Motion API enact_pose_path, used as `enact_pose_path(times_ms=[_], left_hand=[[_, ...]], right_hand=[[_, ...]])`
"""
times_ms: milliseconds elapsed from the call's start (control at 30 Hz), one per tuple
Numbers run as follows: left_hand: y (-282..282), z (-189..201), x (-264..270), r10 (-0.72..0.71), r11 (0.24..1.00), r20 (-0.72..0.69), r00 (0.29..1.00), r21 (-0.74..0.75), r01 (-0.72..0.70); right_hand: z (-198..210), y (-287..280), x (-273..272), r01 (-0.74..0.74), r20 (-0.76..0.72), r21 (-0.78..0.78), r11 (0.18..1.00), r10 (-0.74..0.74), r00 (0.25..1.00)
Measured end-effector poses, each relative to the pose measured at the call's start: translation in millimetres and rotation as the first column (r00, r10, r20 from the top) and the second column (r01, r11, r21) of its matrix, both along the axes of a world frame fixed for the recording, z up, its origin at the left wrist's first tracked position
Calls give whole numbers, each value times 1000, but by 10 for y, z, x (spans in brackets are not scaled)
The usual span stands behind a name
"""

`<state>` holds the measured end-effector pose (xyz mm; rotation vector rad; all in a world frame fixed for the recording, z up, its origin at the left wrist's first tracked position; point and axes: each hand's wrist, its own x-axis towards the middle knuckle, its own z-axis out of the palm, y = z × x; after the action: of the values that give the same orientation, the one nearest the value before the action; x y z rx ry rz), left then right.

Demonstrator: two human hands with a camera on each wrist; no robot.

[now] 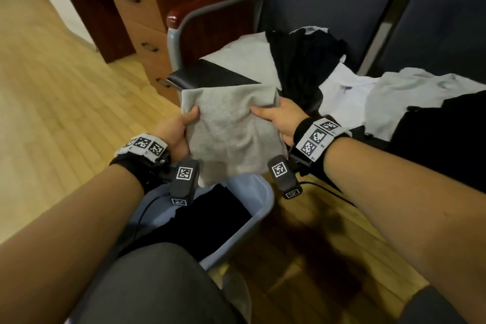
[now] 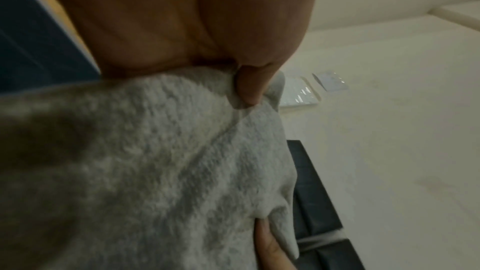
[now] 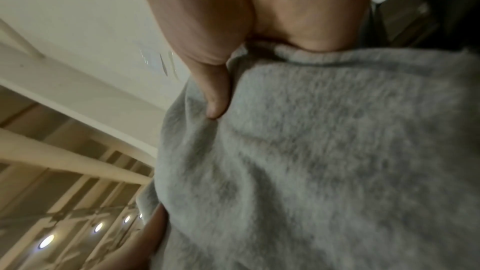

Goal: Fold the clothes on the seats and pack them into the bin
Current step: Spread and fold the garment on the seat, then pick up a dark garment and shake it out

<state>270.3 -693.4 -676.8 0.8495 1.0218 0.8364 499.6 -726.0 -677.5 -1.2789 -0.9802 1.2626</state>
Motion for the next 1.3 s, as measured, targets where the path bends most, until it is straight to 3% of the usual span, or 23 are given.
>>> enact_pose_path(times_ms=[200,300,433,567,700,867,967,1133,1300], left_hand=[[113,-789,-521,51,987,-13,999,-149,-52],[129,-1244,-762,93,969,-60,994,-225,-104],[80,-1826,-1024,117,929,-110,987,-340,-148],[-74,-2349,-1169,33,864,-155,987,-492,-106],[-112,-2699,-1104,-20,802,-236,972,-584,-125],[242,-2706,-1235,-3,828,-461,887,-498,-257],[400,-2508,-1334,-7,868,-478,879,-440,-232],[456,-1706,-1134,-32,940,-471,882,-314,-133],[408,-716,-657,0,993,-511,860,-101,-60]], right_hand=[[-646,468,-483,-95,339,-154,983,143,930],[-1099,598,-716,-197,394,-265,944,292,871],[-1725,742,-947,-227,515,-489,842,489,704],[-2157,771,-1060,-232,544,-626,744,630,554],[-2399,792,-1108,-146,630,-657,740,645,432],[-2365,768,-1097,-99,545,-661,744,567,618],[-2101,806,-1053,-105,488,-634,766,502,714],[-1402,797,-948,-135,390,-559,818,403,828],[-362,568,-653,-117,383,-398,910,280,880]])
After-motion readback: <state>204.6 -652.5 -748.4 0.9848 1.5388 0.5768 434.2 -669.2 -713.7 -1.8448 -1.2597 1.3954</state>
